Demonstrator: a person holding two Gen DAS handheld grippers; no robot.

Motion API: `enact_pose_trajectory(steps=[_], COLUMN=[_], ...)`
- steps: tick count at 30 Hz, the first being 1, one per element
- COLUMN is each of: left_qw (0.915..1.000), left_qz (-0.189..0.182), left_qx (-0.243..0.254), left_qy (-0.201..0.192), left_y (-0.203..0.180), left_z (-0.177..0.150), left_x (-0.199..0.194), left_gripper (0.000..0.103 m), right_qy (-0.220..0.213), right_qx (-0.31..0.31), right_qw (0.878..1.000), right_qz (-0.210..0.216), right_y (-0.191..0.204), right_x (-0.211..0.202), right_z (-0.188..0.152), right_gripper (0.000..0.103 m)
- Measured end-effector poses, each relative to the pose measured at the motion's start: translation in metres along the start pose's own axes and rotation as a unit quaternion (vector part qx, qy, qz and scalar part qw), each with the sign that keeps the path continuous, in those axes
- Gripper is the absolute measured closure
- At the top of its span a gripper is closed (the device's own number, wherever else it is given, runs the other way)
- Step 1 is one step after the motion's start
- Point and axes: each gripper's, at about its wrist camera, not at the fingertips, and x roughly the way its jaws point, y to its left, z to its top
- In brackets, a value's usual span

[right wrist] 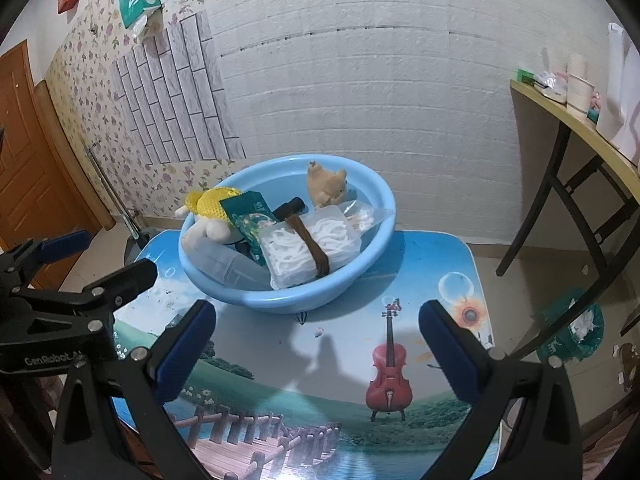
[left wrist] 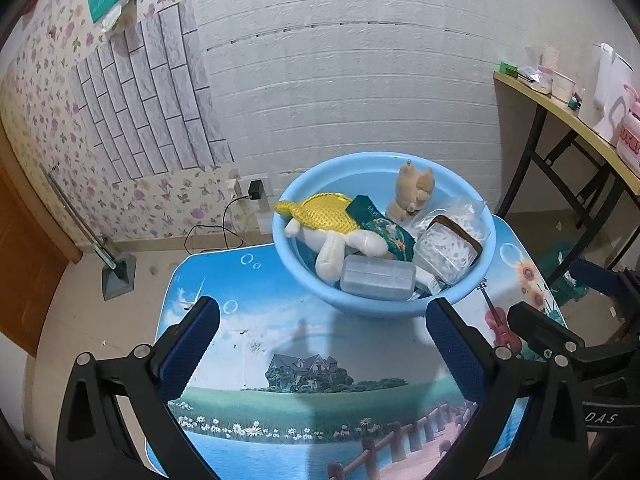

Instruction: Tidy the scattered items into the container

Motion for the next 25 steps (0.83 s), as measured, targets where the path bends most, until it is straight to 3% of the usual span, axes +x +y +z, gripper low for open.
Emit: enact_pose_trajectory(steps=[15, 25], left_qw=[0.9984, 0.9986], left_qz=[-0.011, 0.004], left_qx=[-0.056, -0.047], left_qy=[0.003, 0.024], left_y=[0.031, 0.049], left_z=[-0.035, -0.054], left_x=[-0.004, -0.002], left_gripper=[0.000, 0.000], right_qy=[0.020, 0.039], right_qx=[0.003, -0.001], right_qw=[1.000, 0.999], right_qz=[0.007, -0.009], right_y=[0.019, 0.032], right_x=[0.007, 0.012], right_z=[-0.011, -0.022], right_gripper=[0.000, 0.000])
